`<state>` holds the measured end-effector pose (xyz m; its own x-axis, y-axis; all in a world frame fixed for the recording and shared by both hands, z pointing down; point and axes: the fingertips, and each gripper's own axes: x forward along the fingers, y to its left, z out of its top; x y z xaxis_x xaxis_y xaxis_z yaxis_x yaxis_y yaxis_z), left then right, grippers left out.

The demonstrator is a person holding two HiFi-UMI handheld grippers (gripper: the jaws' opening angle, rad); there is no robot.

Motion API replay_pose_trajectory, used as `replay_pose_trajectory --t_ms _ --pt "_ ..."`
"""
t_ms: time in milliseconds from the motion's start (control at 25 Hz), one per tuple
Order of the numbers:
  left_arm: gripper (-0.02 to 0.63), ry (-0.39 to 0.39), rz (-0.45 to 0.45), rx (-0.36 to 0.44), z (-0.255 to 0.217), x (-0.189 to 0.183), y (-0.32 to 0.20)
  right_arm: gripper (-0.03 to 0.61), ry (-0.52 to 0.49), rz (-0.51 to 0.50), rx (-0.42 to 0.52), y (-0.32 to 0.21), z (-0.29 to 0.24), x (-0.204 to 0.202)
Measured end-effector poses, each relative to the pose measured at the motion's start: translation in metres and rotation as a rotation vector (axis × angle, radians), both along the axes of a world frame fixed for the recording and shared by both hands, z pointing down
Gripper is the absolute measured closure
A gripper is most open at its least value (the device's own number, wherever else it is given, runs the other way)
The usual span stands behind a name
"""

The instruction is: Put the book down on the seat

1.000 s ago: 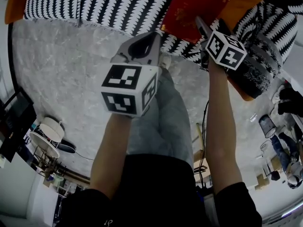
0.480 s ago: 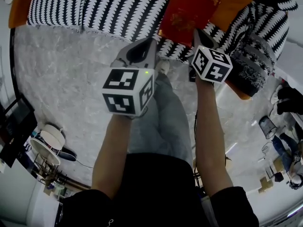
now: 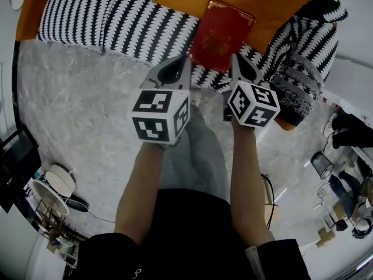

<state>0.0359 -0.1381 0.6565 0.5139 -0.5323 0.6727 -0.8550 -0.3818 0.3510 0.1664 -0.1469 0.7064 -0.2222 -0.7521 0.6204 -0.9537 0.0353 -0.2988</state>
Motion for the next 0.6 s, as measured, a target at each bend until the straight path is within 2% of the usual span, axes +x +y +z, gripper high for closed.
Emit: replay_pose_trajectory --t_ms 160,600 --pt "0.603 0.013 0.004 0.032 -0.028 0.001 0.000 0.568 -0.012 0.012 0.061 0.003 -0.047 -0.006" --pt "0.603 0.089 -0.001 0.136 -0.116 0.027 -0.008 0.568 -0.011 0.114 0.191 0.016 -0.160 0.023"
